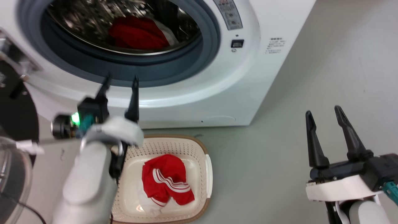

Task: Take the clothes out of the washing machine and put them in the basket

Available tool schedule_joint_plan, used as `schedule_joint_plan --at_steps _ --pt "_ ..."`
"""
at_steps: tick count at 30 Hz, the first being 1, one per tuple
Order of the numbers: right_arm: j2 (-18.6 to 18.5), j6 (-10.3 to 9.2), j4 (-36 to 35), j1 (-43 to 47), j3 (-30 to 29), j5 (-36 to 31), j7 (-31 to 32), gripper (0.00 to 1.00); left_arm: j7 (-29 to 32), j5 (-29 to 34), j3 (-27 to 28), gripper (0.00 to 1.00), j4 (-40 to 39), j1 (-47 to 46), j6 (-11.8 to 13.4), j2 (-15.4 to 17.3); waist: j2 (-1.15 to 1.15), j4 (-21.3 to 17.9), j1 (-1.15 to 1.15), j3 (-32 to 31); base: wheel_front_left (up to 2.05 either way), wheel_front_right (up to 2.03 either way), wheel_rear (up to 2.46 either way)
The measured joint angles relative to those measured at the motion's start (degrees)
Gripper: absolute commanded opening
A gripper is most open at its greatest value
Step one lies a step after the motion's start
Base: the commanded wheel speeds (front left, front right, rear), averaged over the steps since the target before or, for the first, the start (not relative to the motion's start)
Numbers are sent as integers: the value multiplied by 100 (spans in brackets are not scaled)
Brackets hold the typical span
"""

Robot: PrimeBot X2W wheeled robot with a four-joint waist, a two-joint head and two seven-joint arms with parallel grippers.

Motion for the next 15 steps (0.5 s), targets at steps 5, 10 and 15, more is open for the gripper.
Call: schedule_joint_plan --at_steps 5,10,15 --pt "-1 0 -60 -287 21 108 0 100 108 96 -51 100 889 -1221 -129 169 0 -185 0 397 0 0 0" --pt "-2 0 -101 -532 16 221 0 100 503 221 -122 100 1692 -2434 -257 436 0 -412 1 892 0 0 0" --pt "-5 0 -164 -776 45 412 0 100 1001 382 -267 100 2407 -3585 -410 749 0 -659 1 1418 0 0 0"
